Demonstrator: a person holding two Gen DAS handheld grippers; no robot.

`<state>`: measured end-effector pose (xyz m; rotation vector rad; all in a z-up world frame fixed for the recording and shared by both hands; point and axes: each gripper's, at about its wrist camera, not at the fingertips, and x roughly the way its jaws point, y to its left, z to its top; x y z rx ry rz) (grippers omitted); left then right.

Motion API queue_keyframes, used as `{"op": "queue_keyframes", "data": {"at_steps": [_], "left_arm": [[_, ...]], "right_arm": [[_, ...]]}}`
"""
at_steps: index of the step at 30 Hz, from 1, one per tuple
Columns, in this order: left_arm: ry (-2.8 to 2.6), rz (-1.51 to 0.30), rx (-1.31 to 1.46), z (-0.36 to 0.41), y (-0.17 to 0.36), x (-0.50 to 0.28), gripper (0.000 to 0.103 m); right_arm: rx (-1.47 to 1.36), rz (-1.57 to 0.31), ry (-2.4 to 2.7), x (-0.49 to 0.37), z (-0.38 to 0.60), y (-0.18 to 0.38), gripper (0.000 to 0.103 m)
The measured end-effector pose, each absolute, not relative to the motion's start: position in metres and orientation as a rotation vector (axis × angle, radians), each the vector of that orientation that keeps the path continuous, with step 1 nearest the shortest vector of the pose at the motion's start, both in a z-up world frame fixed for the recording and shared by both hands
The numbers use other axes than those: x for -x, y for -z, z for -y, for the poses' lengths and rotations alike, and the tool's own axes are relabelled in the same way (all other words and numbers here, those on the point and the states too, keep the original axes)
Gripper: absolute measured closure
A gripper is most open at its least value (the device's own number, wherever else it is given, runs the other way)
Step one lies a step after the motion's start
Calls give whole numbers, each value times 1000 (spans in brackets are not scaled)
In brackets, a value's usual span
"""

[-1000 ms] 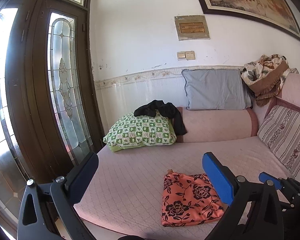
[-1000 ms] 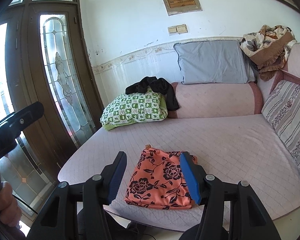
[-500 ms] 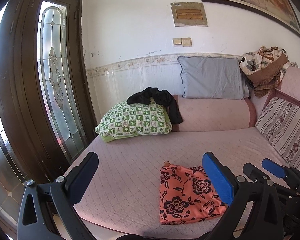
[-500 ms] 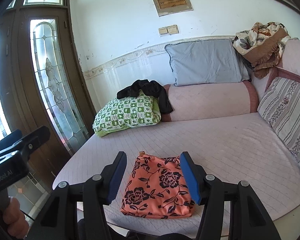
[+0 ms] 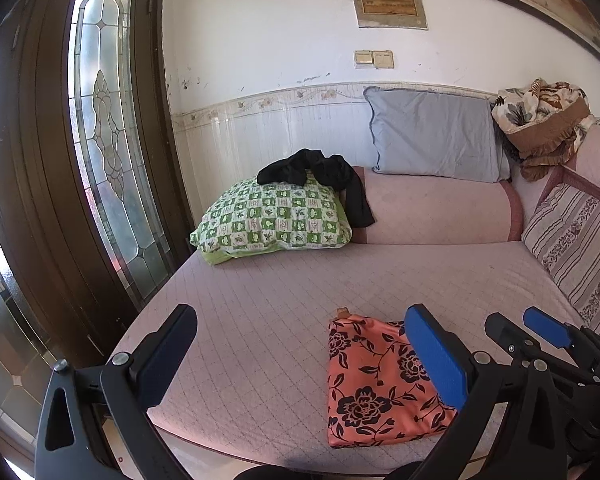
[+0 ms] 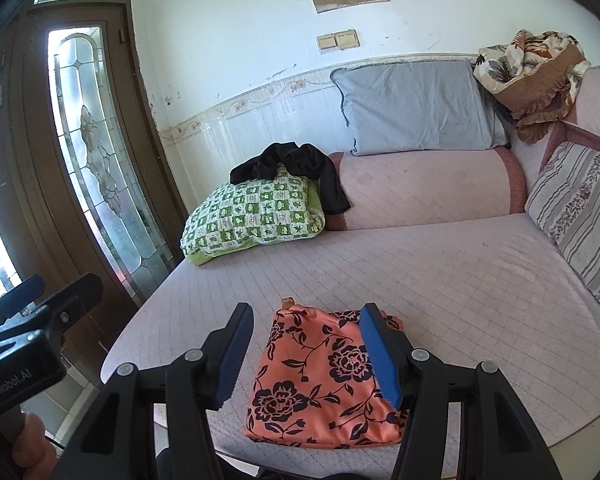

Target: Fold small clothes

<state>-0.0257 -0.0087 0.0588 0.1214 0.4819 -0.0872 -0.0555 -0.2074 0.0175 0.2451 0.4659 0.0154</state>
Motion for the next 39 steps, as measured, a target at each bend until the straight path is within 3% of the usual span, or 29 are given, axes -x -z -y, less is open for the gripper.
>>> {"op": "queue_keyframes", "data": {"at_steps": [39], "left_arm": [[135,-489,-116,25,-67,40,0]], "right_arm": [[-223,-401,11,73,210,-29,43]]}}
